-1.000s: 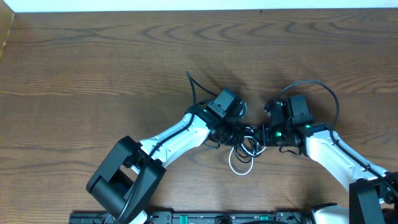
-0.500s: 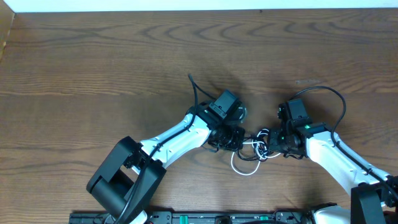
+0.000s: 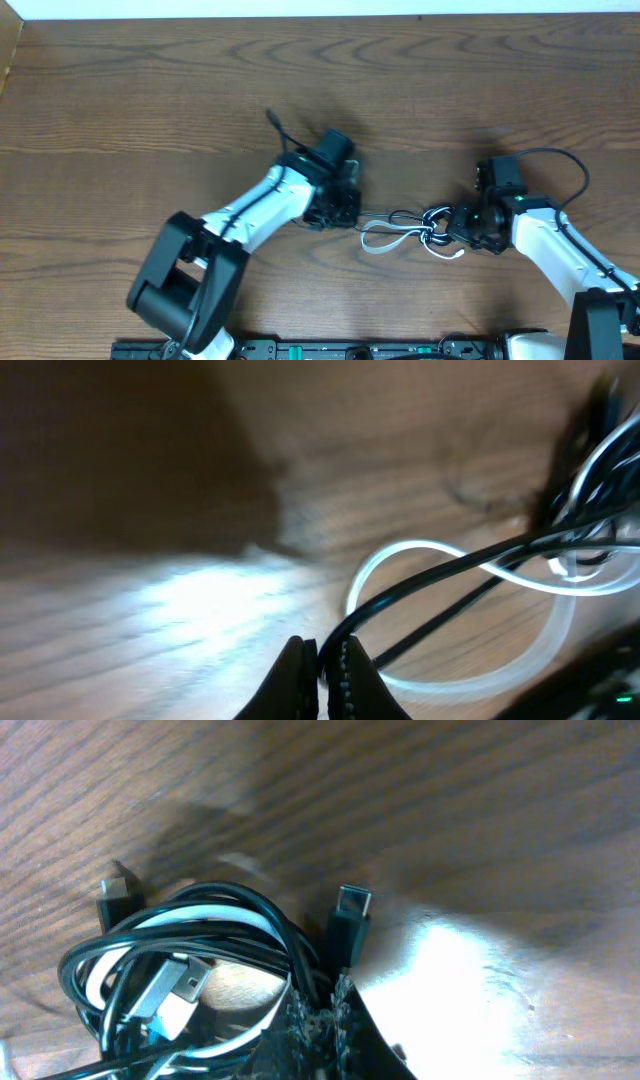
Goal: Untangle cables
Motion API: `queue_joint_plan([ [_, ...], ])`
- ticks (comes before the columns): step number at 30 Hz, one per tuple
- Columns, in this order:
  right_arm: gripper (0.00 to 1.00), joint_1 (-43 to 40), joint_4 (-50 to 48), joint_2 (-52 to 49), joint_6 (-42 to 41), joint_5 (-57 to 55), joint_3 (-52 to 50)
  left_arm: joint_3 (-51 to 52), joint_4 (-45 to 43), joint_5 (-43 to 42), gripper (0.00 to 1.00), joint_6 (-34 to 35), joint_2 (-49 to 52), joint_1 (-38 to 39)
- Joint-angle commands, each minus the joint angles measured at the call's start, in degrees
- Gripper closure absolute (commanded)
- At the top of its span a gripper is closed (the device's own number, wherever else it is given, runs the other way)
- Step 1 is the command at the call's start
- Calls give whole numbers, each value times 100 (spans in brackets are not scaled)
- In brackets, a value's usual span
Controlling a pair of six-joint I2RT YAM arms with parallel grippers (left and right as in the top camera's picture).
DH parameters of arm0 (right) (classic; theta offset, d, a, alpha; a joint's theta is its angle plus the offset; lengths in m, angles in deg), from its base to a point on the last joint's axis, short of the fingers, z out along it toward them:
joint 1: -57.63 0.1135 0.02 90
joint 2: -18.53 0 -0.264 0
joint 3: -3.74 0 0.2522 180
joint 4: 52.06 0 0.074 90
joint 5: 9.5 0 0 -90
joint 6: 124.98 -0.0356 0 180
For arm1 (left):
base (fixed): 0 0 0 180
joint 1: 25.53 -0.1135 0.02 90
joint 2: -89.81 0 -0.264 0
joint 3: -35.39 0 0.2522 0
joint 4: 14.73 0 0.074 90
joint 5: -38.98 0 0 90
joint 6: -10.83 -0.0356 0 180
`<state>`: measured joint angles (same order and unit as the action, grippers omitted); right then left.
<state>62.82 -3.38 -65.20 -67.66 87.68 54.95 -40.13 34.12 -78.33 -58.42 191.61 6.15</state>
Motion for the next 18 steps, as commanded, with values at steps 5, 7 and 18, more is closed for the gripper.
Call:
queue_joint_plan([
  [5, 99, -461, 122, -131, 57, -1410, -168, 68, 170, 750, 93, -254, -1141, -1397],
  [7, 99, -455, -13, -131, 424, -804, -168, 68, 94, 404, 93, -254, -1320, -1534],
  [18, 99, -205, -1274, -131, 2017, 3685, -168, 68, -20, -527, 89, -254, -1377, -621],
])
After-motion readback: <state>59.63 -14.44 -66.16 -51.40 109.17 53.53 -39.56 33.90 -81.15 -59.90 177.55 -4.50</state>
